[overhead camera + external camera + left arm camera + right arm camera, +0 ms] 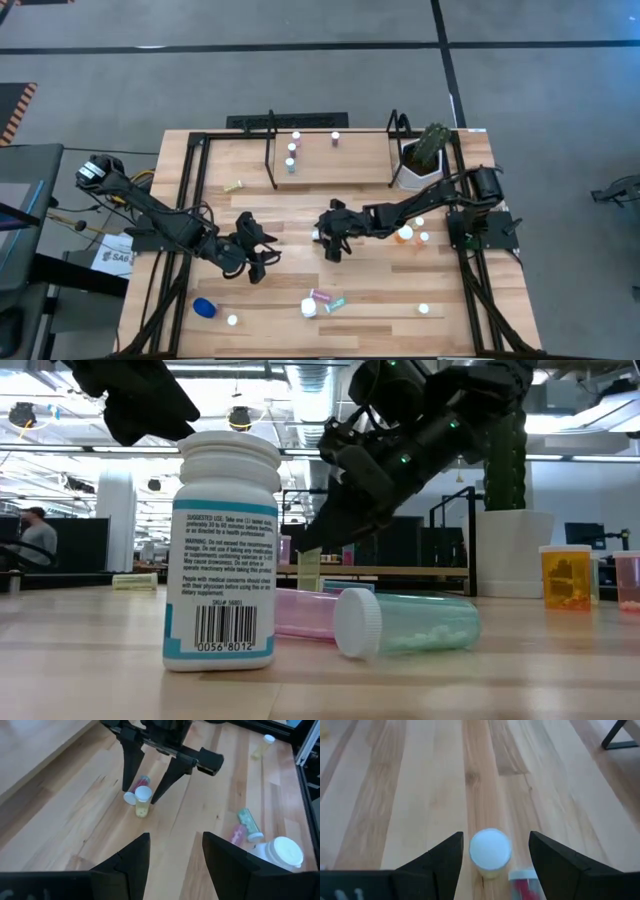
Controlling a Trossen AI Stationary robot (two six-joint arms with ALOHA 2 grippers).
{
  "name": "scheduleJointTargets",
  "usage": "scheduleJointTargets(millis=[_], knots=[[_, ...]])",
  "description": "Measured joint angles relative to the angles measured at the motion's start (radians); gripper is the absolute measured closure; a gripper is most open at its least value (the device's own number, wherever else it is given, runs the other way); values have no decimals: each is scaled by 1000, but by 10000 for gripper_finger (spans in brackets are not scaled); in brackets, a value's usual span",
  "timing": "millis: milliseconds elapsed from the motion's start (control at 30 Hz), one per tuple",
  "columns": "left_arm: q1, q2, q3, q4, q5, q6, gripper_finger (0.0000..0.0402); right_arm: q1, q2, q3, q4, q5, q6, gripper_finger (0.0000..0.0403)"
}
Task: Pick and place medicine bottles onto shelf by color
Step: Put the yellow pill bottle on the shelf
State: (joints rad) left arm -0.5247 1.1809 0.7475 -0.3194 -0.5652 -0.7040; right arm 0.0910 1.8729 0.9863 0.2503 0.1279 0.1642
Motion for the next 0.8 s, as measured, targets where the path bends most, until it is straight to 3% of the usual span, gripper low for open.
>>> scheduleJointTargets(millis=[233,633,800], knots=[[0,0,0,-5,-8,0,233,0,0,0,-10,-5,3,168],[0,0,0,-5,-8,1,233,-3,-1,0,-7,-34,3,292],[0,0,0,-5,-10,3,233,-8,-5,0,-11,-36,3,289]])
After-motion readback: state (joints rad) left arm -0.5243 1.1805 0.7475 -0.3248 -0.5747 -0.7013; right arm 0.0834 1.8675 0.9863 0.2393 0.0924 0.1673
